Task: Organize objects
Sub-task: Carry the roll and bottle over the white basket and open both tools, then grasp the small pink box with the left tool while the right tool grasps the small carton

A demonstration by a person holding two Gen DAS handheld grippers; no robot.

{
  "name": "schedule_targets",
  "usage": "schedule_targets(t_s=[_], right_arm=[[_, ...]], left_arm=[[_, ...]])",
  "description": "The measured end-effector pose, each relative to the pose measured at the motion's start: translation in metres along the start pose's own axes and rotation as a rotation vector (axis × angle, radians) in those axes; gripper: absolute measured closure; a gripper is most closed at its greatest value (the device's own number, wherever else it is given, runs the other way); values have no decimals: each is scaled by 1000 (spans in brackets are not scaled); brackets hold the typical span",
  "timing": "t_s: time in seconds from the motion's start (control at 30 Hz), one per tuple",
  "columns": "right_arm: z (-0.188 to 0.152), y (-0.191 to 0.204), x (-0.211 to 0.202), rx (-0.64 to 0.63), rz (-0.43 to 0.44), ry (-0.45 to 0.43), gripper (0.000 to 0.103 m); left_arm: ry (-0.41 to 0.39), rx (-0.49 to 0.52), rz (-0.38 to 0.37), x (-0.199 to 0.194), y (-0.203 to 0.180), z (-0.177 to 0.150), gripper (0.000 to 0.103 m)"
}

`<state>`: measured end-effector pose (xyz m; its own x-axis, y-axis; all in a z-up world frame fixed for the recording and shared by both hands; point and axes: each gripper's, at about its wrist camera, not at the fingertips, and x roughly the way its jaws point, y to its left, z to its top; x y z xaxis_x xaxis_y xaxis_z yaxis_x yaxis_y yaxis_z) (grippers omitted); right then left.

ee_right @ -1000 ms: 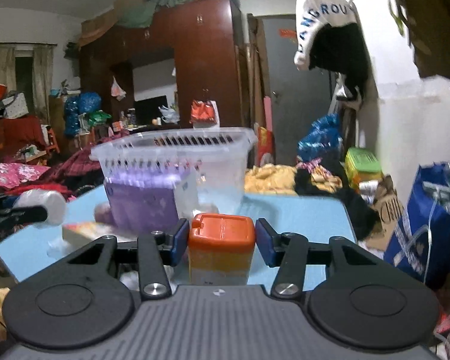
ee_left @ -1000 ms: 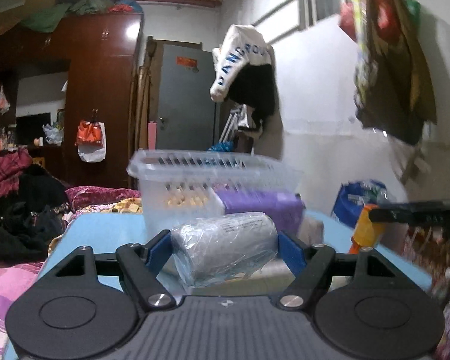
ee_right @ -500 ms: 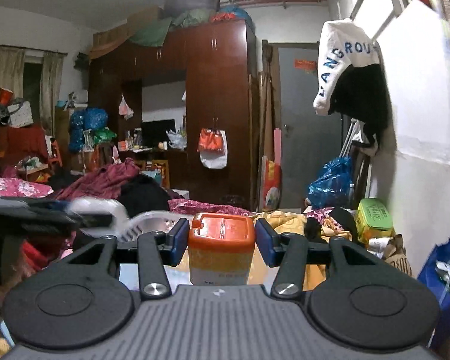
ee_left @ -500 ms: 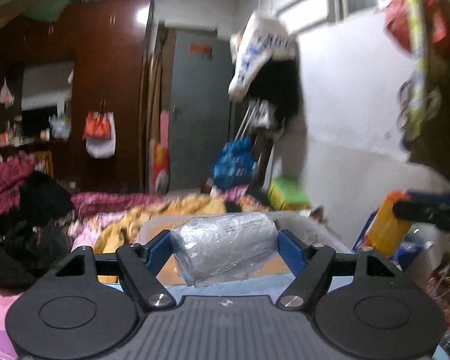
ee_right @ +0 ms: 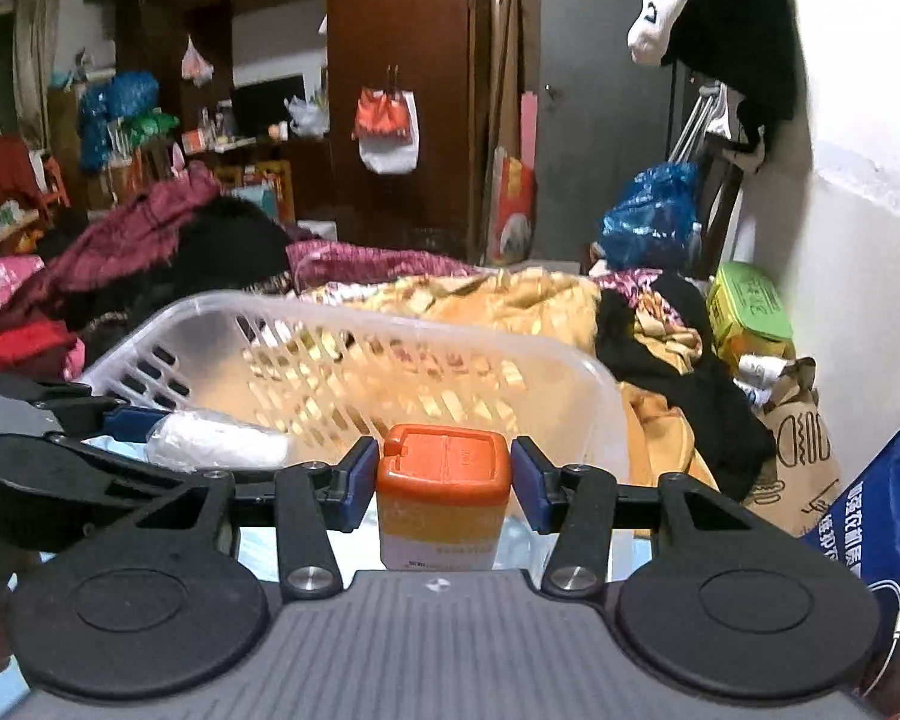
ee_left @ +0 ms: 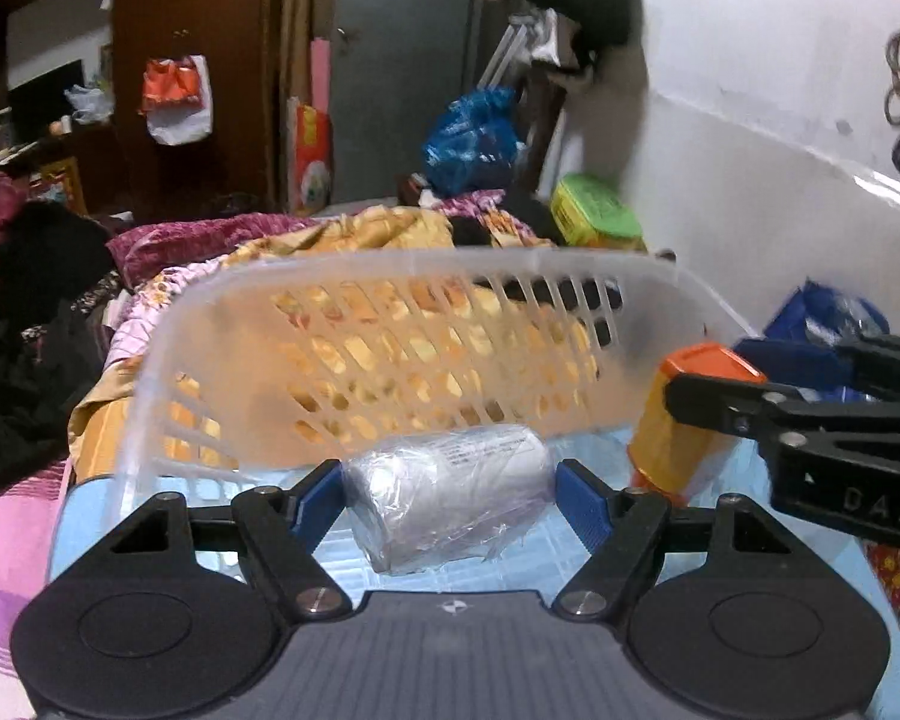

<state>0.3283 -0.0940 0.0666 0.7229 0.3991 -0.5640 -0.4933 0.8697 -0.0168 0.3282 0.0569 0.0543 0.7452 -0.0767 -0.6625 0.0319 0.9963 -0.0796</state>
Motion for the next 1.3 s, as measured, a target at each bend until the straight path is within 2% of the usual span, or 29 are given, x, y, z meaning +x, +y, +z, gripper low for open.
schedule_targets(t_s=[0.17,0.3,0.37,0.43,0.5,0.6,0.67,0.73,0.83,0.93,1.0,1.1,1.17,1.23,1.3], right_arm=[[-2,1,4,-14,-9,37,51],[-2,-3,-2,-4,-14,17,48],[-2,-8,-13,12,-30,-21,31],[-3,-14,-29,34,-19,-65,22],[-5,-21,-50,61,14,-111,21],[-22,-25,-91,55,32,-212,2],[-43,-30,-113,50,40,-263,0],[-71,-36,-125,59,52,-270,0],[-117,-43,-128,81,70,-245,0],[-149,-47,-119,112,92,-215,0],[-156,-49,-109,122,103,-192,0],[-155,-50,-93,131,124,-163,3],[-153,-51,-88,135,149,-152,12],[-154,-50,-85,117,134,-152,16],[-156,-50,-82,122,158,-134,24]], left_arm=[[-21,-11,13,-2,3,-2,23],[-61,13,7,-11,0,-10,22],[-102,21,4,-19,-4,-13,20],[-145,25,3,-34,-5,-18,11],[-227,17,35,-57,-6,-23,9],[-351,-12,5,-102,0,-43,3],[-414,-31,-16,-128,5,-66,0],[-436,-28,-10,-144,11,-95,0],[-402,-29,4,-145,23,-135,0],[-317,-51,-8,-124,42,-154,0],[-253,-99,14,-106,56,-155,0],[-186,-127,-10,-85,64,-149,0],[-159,-106,-10,-77,62,-147,0],[-139,-68,-20,-73,56,-148,0],[-120,-37,-38,-67,49,-146,0]])
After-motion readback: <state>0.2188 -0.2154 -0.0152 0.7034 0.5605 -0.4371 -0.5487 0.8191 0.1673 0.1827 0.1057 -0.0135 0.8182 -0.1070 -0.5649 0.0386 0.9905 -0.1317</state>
